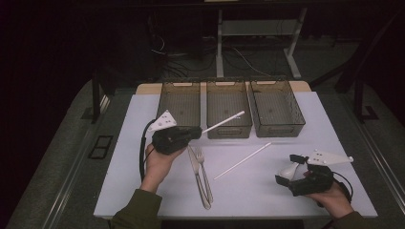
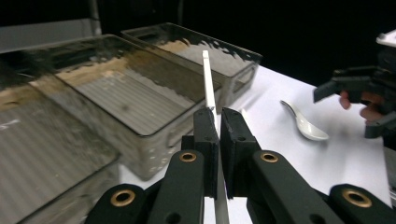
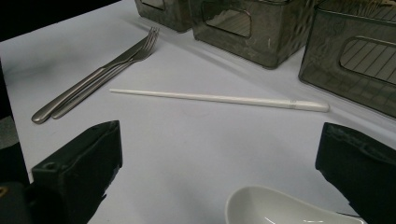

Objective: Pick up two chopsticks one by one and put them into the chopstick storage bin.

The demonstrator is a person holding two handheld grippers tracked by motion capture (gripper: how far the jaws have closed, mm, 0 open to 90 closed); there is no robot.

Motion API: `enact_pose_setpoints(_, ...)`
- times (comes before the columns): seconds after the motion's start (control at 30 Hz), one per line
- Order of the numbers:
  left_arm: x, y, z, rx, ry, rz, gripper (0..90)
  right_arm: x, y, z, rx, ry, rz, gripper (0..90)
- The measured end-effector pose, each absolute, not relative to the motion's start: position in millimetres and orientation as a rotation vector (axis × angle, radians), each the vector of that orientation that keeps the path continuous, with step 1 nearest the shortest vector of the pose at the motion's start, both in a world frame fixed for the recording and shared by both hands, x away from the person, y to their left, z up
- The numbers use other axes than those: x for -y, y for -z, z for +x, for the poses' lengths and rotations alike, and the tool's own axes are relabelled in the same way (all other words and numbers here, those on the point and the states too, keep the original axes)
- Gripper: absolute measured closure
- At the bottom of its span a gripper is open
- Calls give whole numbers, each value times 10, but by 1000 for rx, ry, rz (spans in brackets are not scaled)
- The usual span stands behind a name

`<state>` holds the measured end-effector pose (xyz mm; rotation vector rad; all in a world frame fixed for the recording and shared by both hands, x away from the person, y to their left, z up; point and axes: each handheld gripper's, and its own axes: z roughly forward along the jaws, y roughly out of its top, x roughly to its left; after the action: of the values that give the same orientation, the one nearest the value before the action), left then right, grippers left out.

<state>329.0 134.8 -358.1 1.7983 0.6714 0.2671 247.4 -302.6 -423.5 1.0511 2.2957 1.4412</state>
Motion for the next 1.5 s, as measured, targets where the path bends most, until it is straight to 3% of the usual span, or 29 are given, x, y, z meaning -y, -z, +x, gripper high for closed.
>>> enact_pose_setpoints(0.83,-2068,3600,3468,-890,-480,1745,852,3023,4238,2476,-2298,-1435,1054,8)
enact_pose_setpoints(1.13,-2146,3639,3582,-954,-518,1773,853,3020,4241,2485,-2298,-1437,1057,7)
enact_pose_setpoints(1.5,-2097,3652,3975,-1025,-535,1830,852,3027,4250,2495,-2301,-1434,1059,7)
